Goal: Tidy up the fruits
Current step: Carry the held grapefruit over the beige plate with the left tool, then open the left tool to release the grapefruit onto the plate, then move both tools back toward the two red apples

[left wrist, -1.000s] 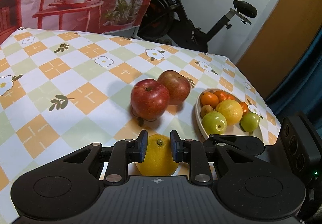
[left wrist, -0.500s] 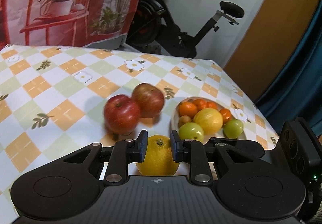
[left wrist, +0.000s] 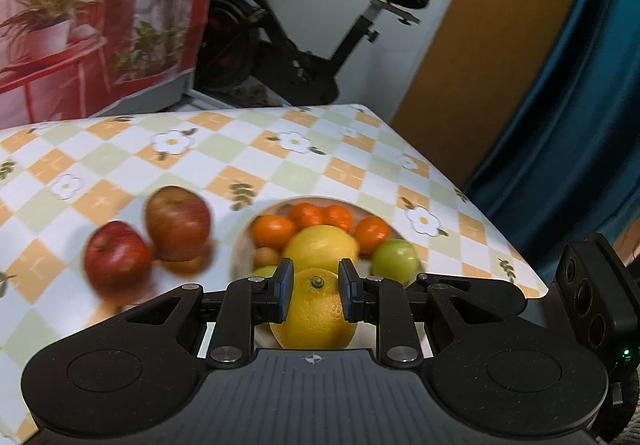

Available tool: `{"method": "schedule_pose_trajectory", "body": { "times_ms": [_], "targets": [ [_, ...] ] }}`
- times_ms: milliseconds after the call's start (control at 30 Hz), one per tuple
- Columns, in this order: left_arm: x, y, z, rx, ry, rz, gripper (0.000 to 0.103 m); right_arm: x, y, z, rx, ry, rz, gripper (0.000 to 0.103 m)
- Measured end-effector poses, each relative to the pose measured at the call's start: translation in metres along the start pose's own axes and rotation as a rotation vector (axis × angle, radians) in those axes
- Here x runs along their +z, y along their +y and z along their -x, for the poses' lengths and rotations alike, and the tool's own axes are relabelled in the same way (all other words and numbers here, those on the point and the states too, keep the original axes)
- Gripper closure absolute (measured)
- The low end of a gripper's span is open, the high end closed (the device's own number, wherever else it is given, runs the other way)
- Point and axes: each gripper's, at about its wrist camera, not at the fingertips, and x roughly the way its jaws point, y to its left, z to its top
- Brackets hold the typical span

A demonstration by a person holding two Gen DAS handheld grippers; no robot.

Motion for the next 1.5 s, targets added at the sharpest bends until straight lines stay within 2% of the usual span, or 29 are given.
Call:
{"method": "schedule_pose_trajectory", "body": {
  "times_ms": [267,500,600,733,867,1033,1100,1167,1300,1367,1500],
  "targets": [
    [-0.006,-0.019,-0.028,0.001,0.046,-0.046,0.077,-0.02,-0.021,0.007,-0.067,0.025,-0.032,0.056],
    [-0.004,-0.013,-0.035,0.015,0.062,-0.033,0.077,-0.024,-0.023,-0.004,-0.093,0.039,-0.022,0.056],
    [-0.004,-0.008,-0.034,0.012,0.058,-0.017,0.076,-0.023,-0.021,-0.008,-0.09,0.042,-0.021,0.056],
    [-0.005,-0.007,-0.033,0.029,0.052,-0.014,0.068,-0.022,-0.022,-0.01,-0.088,0.053,-0.019,0.055],
    [-0.005,-0.005,-0.03,0.033,0.046,-0.001,0.067,-0.021,-0.02,-0.012,-0.092,0.066,-0.019,0.055],
    [-0.002,0.002,-0.019,0.055,0.012,0.027,0.066,-0.017,-0.018,-0.011,-0.106,0.077,-0.025,0.05],
    [-0.001,0.005,-0.013,0.072,-0.008,0.037,0.063,-0.016,-0.018,-0.008,-0.112,0.073,-0.026,0.048],
    [0.0,0.009,-0.004,0.103,-0.031,0.043,0.054,-0.015,-0.018,-0.004,-0.116,0.067,-0.029,0.046],
    [0.0,0.014,0.012,0.185,-0.069,0.036,0.054,-0.012,-0.014,0.004,-0.12,0.045,-0.04,0.045],
    [-0.002,0.018,0.019,0.226,-0.085,0.036,0.049,-0.01,-0.012,0.008,-0.122,0.035,-0.043,0.045],
    [-0.009,0.025,0.032,0.305,-0.114,0.042,0.049,-0.004,-0.009,0.013,-0.129,0.016,-0.048,0.045]
  ]
}}
